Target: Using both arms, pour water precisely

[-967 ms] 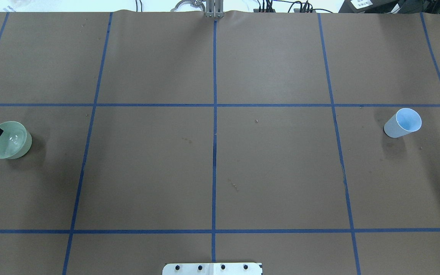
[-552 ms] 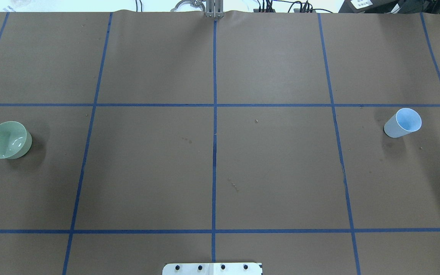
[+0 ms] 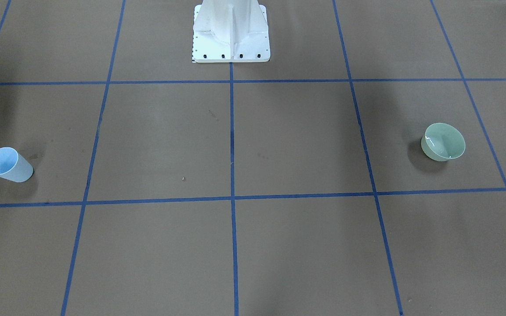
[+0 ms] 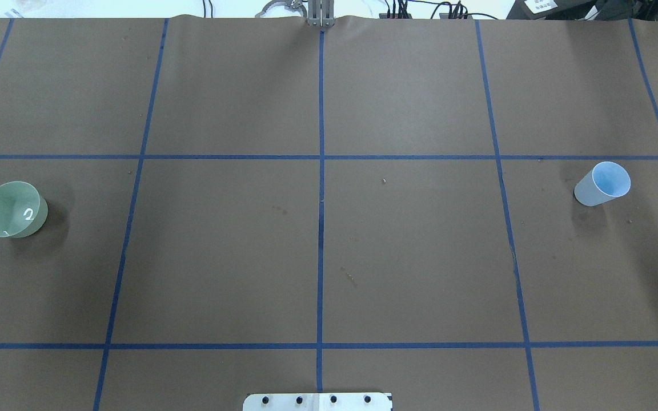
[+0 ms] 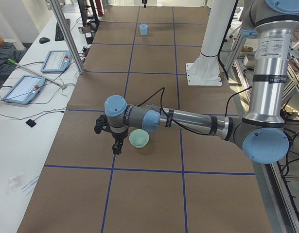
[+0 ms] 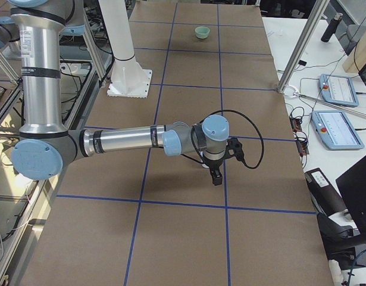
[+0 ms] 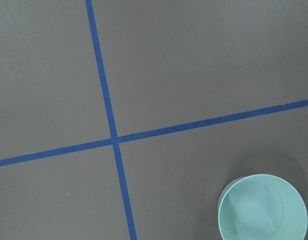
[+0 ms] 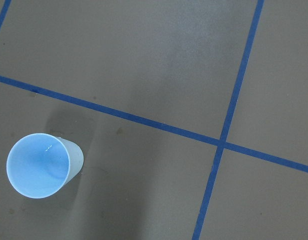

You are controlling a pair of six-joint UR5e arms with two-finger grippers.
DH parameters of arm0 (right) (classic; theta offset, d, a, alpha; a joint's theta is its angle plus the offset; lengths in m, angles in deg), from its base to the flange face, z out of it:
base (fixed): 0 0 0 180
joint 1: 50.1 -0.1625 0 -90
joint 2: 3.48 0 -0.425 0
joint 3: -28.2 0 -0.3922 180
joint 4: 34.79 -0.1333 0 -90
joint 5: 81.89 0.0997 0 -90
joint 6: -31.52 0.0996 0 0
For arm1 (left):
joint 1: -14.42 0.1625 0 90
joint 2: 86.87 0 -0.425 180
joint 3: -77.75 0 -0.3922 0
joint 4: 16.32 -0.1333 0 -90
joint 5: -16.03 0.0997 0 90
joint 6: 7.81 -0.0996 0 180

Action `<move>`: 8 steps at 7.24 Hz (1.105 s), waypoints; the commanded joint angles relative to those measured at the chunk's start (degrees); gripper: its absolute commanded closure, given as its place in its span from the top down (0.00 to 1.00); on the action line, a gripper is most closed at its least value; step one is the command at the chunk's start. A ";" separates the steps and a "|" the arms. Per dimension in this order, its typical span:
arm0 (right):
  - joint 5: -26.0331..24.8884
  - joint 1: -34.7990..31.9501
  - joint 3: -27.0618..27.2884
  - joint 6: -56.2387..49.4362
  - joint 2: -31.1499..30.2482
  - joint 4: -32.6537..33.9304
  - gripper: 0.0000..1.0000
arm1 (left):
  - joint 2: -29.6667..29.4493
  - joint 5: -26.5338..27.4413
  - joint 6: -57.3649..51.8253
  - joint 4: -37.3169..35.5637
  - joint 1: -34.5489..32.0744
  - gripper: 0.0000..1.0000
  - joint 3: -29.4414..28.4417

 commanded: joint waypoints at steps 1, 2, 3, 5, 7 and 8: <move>-0.44 0.54 0.08 -0.02 -0.03 0.16 1.00 | 0.18 -0.05 -3.01 -2.01 -1.12 0.99 -2.02; -0.53 0.71 0.00 -0.02 -0.03 0.16 1.00 | 0.35 -0.05 -3.46 -3.33 -1.22 0.99 -2.29; -0.70 0.80 -0.09 -0.02 -0.03 0.24 1.00 | -0.17 -0.05 -3.12 -6.48 -1.22 0.99 -2.03; -0.79 0.72 -0.26 -0.11 -0.03 0.25 1.00 | 0.09 -0.05 -3.12 -6.69 -1.31 0.99 -1.51; -0.88 0.63 -0.44 -0.11 0.67 2.77 1.00 | 0.36 -0.14 -2.85 -7.30 -1.31 0.99 0.16; -1.40 0.11 -0.18 -0.11 1.54 4.71 1.00 | 0.44 -0.66 -2.94 -8.43 -1.57 0.99 0.51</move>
